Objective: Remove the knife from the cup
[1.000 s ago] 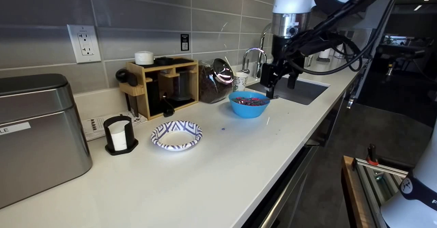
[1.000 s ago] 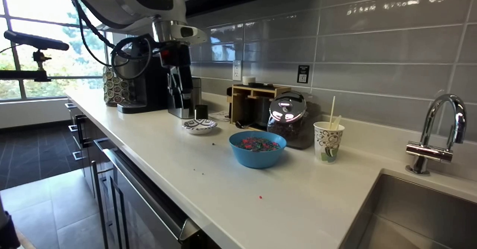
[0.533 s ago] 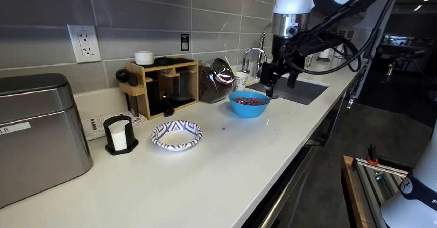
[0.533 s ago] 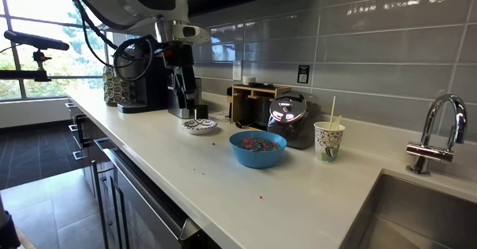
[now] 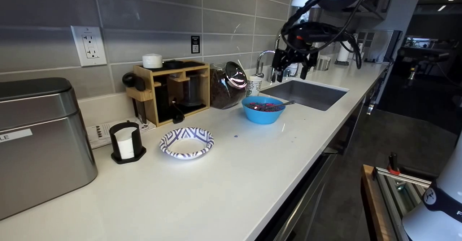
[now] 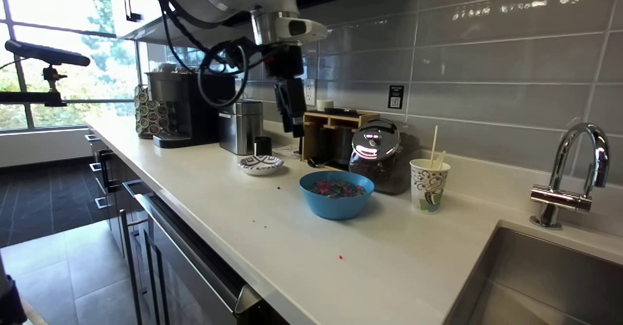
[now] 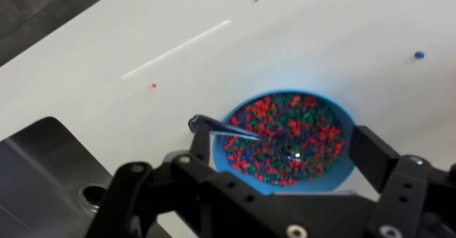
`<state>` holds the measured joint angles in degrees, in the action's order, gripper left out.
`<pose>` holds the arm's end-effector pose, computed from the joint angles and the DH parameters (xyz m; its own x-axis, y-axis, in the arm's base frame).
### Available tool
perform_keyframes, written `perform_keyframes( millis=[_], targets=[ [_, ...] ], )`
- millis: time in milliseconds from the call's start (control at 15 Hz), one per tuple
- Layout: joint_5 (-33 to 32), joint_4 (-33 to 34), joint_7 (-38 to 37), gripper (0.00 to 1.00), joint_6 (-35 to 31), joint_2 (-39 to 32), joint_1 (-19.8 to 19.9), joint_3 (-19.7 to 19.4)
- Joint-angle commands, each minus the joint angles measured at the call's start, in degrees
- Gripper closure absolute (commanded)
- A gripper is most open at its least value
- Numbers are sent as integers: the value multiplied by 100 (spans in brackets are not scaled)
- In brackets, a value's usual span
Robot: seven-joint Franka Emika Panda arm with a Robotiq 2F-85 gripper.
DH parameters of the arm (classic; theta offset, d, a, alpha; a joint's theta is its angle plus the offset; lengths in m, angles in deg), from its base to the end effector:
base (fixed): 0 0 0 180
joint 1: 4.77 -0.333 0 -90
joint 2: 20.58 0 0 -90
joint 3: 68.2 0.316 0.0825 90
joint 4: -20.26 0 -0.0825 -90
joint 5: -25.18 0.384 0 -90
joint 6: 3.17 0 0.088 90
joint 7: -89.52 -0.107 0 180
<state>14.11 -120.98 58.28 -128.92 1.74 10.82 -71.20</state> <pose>0.4079 -0.1450 0.4476 0.7160 -0.6766 0.1720 -0.6939 -0.7167 0.0693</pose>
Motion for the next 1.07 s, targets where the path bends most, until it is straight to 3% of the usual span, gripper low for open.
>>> perform_keyframes(
  millis=[0,333,800,867,1000],
  targets=[
    [-5,579,-50,0,-653,-775,207,-239],
    [121,1532,-402,0,-1059,-1849,346,-585],
    [404,3379,-1466,0,-757,-3343,189,-1092],
    [232,2740,-1147,0,-982,-2832,138,-1121],
    [334,3121,-1276,0,-970,-3164,120,-1184]
  ],
)
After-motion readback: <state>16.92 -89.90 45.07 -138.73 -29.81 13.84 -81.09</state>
